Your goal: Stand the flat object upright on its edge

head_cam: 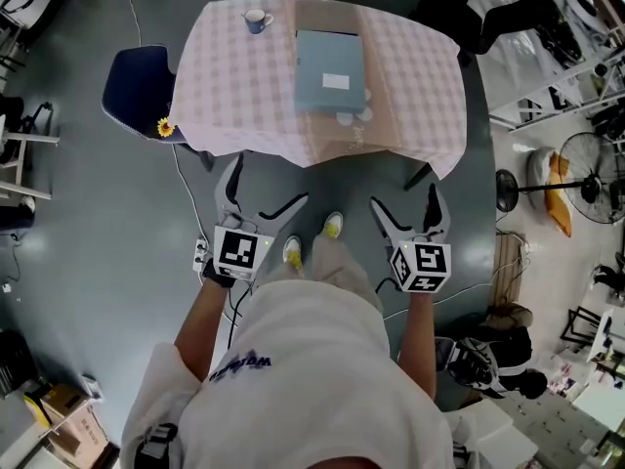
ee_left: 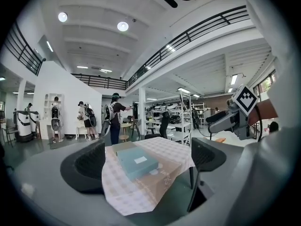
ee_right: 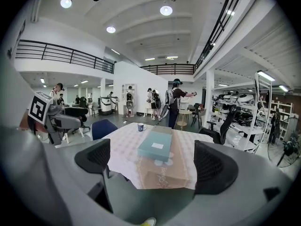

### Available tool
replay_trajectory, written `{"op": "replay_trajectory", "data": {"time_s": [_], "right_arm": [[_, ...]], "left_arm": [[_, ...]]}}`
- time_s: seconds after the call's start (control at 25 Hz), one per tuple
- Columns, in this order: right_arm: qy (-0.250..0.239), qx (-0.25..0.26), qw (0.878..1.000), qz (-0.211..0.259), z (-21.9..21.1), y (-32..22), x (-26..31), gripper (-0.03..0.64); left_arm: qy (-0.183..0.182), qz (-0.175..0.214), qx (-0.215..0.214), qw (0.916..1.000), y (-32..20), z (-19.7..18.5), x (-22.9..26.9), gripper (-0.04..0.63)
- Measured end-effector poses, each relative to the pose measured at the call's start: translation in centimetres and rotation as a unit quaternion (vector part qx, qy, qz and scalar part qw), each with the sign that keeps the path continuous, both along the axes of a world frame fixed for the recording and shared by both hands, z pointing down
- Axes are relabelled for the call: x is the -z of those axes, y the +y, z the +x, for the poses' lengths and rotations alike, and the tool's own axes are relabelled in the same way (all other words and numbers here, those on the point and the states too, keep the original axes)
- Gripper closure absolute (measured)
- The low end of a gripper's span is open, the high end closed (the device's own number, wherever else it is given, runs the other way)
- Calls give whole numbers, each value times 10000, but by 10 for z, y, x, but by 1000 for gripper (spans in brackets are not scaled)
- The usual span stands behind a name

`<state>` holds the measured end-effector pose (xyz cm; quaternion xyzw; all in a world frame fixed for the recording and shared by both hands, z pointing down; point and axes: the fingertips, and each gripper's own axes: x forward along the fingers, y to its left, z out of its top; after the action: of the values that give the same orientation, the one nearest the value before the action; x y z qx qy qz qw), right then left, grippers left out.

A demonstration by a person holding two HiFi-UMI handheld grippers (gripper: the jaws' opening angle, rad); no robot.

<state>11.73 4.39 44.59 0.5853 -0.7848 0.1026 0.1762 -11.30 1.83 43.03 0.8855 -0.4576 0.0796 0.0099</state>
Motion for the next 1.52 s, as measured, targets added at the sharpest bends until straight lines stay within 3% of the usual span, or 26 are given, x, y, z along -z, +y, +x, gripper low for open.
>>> {"op": "replay_trajectory", "data": {"time_s": [0.24, 0.48, 0.68, 1.0, 1.28, 1.52], "right_arm": [[-119, 254, 9995, -139, 5, -55, -20, 63], [-184, 615, 9973, -344, 14, -125, -39, 64], [-274, 954, 9934, -569, 23, -176, -54, 66], [-396, 1159, 9879, -953, 44, -222, -97, 80], [-476, 1348, 9823, -1209, 39, -251, -136, 95], [-384, 1304, 9794, -1491, 31, -265, -176, 107]], "left_arm": [[-184, -110, 180, 9996, -42, 9, -14, 26], [-60, -326, 474, 9983, -102, 22, -24, 28], [-325, -507, 545, 9967, -153, 42, -38, 28], [-573, -1065, 635, 9906, -195, 72, -78, 29], [-816, -1420, 852, 9828, -219, 63, -107, 29], [-709, -1622, 1081, 9783, -242, 55, -138, 35]]}}
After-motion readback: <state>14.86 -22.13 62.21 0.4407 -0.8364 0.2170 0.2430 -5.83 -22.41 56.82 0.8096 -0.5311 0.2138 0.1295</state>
